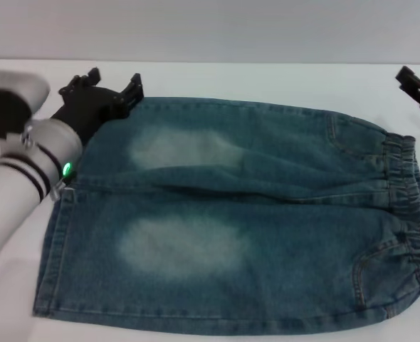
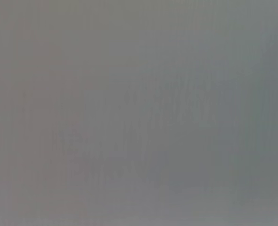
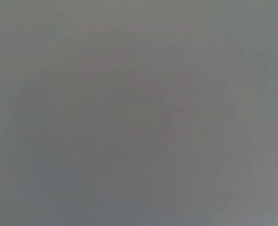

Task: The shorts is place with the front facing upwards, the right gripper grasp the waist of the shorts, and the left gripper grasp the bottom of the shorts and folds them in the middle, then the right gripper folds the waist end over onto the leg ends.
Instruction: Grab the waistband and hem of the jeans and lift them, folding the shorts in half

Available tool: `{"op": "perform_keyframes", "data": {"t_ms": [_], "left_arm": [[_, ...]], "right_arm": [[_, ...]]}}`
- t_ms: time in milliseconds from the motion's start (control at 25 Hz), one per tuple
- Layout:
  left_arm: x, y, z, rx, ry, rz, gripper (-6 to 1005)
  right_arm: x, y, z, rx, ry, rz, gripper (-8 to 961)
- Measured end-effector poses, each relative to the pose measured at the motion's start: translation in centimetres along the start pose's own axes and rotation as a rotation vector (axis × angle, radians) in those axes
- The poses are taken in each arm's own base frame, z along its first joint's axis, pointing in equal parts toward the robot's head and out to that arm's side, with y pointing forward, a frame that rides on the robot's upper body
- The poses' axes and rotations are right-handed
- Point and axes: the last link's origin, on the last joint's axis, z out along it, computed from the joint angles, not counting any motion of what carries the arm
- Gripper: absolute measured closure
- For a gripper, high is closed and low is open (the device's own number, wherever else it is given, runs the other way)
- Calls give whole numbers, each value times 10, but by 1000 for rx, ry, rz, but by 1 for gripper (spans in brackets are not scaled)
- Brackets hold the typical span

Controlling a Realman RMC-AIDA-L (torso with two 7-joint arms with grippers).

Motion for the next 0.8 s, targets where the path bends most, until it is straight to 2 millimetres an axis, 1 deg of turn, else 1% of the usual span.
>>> {"op": "perform_keyframes", "data": {"t_ms": [40,120,200,280,320,360,400,520,640,720,800], "left_arm": [[0,0,0,0,0,0,234],[13,0,0,-7,-75,-27,237],[21,-2,-2,-2,-159,-27,240],[35,-3,-9,-8,-249,-8,243],[35,-3,-9,-8,-249,-8,245],[40,-4,-13,-19,-283,-5,246],[43,-4,-16,-32,-312,0,248],[50,0,-25,-79,-389,5,253],[52,0,-30,-91,-413,6,258],[52,0,-35,-95,-427,7,261],[51,0,-36,-97,-430,7,264]], "right_arm": [[-5,4,4,16,28,2,147],[-11,12,6,54,96,-1,147],[-18,21,4,95,152,6,147],[-27,31,-2,134,205,27,147],[-30,36,-6,155,240,35,147],[-32,39,-9,172,271,37,147],[-37,46,-13,185,306,38,147],[-42,59,-25,210,379,20,148],[-47,64,-35,189,417,48,148],[-48,66,-41,140,436,113,148],[-46,60,-47,101,447,166,148]]}}
